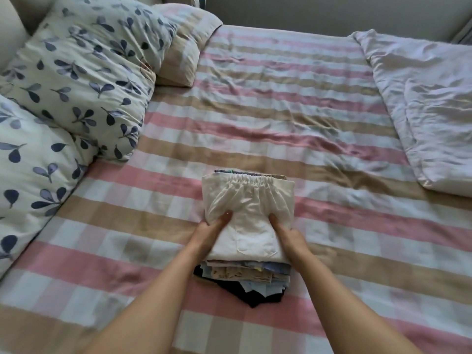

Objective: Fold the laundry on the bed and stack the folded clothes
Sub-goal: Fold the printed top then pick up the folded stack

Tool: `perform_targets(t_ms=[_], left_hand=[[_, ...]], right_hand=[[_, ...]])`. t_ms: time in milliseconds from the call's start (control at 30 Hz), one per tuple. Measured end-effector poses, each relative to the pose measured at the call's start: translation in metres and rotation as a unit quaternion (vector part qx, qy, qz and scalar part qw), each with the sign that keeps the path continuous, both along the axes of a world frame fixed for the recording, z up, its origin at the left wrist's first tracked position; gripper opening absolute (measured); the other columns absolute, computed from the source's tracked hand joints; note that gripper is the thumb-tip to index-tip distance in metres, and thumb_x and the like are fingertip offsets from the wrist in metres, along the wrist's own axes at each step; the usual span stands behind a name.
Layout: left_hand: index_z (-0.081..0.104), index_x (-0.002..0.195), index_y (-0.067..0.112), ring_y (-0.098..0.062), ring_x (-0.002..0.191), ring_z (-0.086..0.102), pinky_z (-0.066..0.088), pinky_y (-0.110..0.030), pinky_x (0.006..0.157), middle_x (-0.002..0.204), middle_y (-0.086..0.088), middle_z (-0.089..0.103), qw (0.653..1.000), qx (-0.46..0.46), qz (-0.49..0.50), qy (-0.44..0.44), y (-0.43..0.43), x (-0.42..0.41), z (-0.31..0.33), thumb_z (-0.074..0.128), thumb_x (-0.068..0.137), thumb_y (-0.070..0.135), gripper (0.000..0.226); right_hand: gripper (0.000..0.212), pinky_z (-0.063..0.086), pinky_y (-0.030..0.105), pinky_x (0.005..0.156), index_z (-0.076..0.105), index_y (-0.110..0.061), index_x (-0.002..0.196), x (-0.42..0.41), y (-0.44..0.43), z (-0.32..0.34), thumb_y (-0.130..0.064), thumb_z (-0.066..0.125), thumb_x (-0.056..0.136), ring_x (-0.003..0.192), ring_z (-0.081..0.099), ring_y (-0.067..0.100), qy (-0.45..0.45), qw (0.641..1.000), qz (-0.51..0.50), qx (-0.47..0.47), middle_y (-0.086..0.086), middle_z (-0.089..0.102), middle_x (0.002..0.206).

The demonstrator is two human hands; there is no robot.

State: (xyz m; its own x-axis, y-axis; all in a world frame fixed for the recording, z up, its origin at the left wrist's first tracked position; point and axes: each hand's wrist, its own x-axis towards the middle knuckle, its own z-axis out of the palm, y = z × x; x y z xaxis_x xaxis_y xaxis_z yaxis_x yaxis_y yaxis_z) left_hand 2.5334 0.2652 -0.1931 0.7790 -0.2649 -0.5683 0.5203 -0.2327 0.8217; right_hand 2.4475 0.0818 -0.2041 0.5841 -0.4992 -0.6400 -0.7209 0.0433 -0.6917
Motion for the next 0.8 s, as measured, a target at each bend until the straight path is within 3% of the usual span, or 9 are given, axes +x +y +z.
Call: perform_targets(t_ms=[133,200,267,400,567,700,800], left_hand=[[0.058,0.115,0.007,-0.024,0.091,0.067,0.054,-0.034,0.084,0.103,-0.010,0.069,1.000,-0.003,0.004,0.013,0.005,-0.026,0.016,0.068,0.078,0.040,0.050],[0.060,0.110,0.007,-0.021,0.085,0.069,0.056,-0.031,0.078,0.098,-0.009,0.070,1.000,-0.010,-0.003,0.025,0.011,-0.048,0.025,0.067,0.079,0.036,0.043],[0.061,0.108,0.004,-0.019,0.083,0.070,0.057,-0.027,0.069,0.094,-0.008,0.071,0.999,-0.013,-0.017,0.040,0.020,-0.079,0.034,0.065,0.082,0.031,0.038],[0.061,0.109,0.007,-0.023,0.085,0.070,0.057,-0.030,0.070,0.094,-0.009,0.073,0.993,-0.037,-0.008,0.116,0.043,-0.161,0.048,0.067,0.077,0.030,0.040],[0.058,0.117,0.006,-0.026,0.096,0.067,0.052,-0.041,0.090,0.106,-0.012,0.069,0.982,-0.014,-0.036,0.186,0.068,-0.256,0.052,0.069,0.078,0.032,0.048],[0.062,0.108,0.009,-0.017,0.084,0.070,0.055,-0.023,0.064,0.094,-0.006,0.072,0.984,-0.008,-0.077,0.159,0.062,-0.306,0.065,0.067,0.081,0.026,0.032],[0.063,0.108,0.012,-0.015,0.087,0.069,0.055,-0.024,0.069,0.094,-0.002,0.072,0.984,-0.014,-0.119,0.133,0.050,-0.344,0.086,0.065,0.082,0.024,0.029]], right_hand=[[0.074,0.046,0.040,0.094,0.057,-0.005,0.119,-0.025,0.009,0.009,-0.064,0.058,0.075,0.103,0.059,0.031,-0.007,0.999,-0.029,0.027,0.013,0.063,0.115],[0.058,0.047,0.034,0.083,0.059,-0.011,0.111,-0.049,0.018,0.017,-0.059,0.060,0.077,0.092,0.061,0.025,-0.019,0.998,-0.036,0.038,0.008,0.065,0.106],[0.053,0.049,0.033,0.082,0.060,-0.011,0.111,-0.083,0.031,0.027,-0.054,0.061,0.079,0.092,0.062,0.023,-0.020,0.997,-0.045,0.055,0.007,0.066,0.105],[0.043,0.047,0.029,0.079,0.060,-0.018,0.110,-0.171,0.059,0.044,-0.049,0.063,0.081,0.092,0.061,0.019,-0.006,0.996,-0.062,0.057,0.003,0.066,0.104],[0.040,0.048,0.029,0.079,0.064,-0.015,0.105,-0.278,0.085,0.052,-0.047,0.065,0.079,0.095,0.064,0.021,0.030,0.994,-0.096,0.047,0.004,0.069,0.100],[0.051,0.048,0.032,0.083,0.060,-0.012,0.112,-0.339,0.090,0.059,-0.051,0.064,0.079,0.100,0.062,0.025,0.048,0.989,-0.133,0.047,0.006,0.067,0.104],[0.049,0.043,0.026,0.077,0.061,-0.012,0.109,-0.386,0.085,0.079,-0.050,0.064,0.079,0.094,0.061,0.020,0.036,0.984,-0.169,0.052,0.003,0.067,0.100]])
